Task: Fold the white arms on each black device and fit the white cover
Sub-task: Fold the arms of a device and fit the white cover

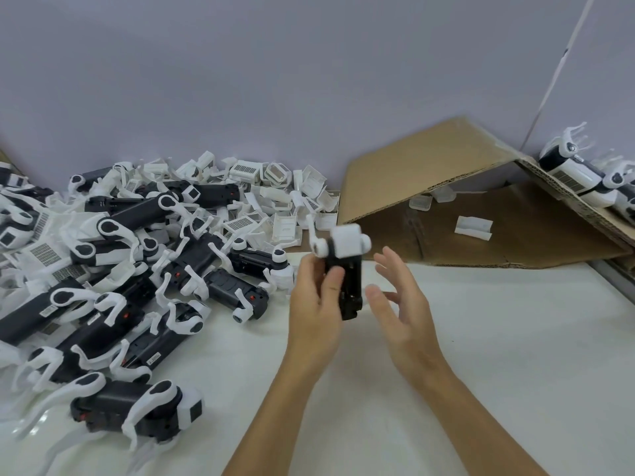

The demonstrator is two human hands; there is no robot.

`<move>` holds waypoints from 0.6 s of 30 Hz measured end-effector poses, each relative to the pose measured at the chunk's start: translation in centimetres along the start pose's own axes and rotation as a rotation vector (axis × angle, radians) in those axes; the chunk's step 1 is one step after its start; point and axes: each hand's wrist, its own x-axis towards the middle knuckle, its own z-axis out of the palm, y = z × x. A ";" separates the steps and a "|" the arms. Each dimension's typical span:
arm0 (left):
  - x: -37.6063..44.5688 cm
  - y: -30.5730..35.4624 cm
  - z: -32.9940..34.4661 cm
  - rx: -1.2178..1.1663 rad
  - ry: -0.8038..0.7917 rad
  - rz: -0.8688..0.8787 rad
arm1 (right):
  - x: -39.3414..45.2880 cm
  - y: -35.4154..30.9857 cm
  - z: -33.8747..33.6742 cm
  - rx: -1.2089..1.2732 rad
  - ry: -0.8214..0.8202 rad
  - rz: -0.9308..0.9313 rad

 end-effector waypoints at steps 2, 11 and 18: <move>0.4 0.2 -0.2 -0.129 0.141 -0.151 | 0.0 0.0 0.1 0.059 0.044 0.047; 0.9 1.5 -0.8 -0.632 0.112 -0.477 | 0.3 -0.1 0.6 0.037 -0.099 0.216; 0.7 0.9 -0.8 -0.645 0.050 -0.475 | 0.1 -0.9 0.3 0.150 -0.249 0.234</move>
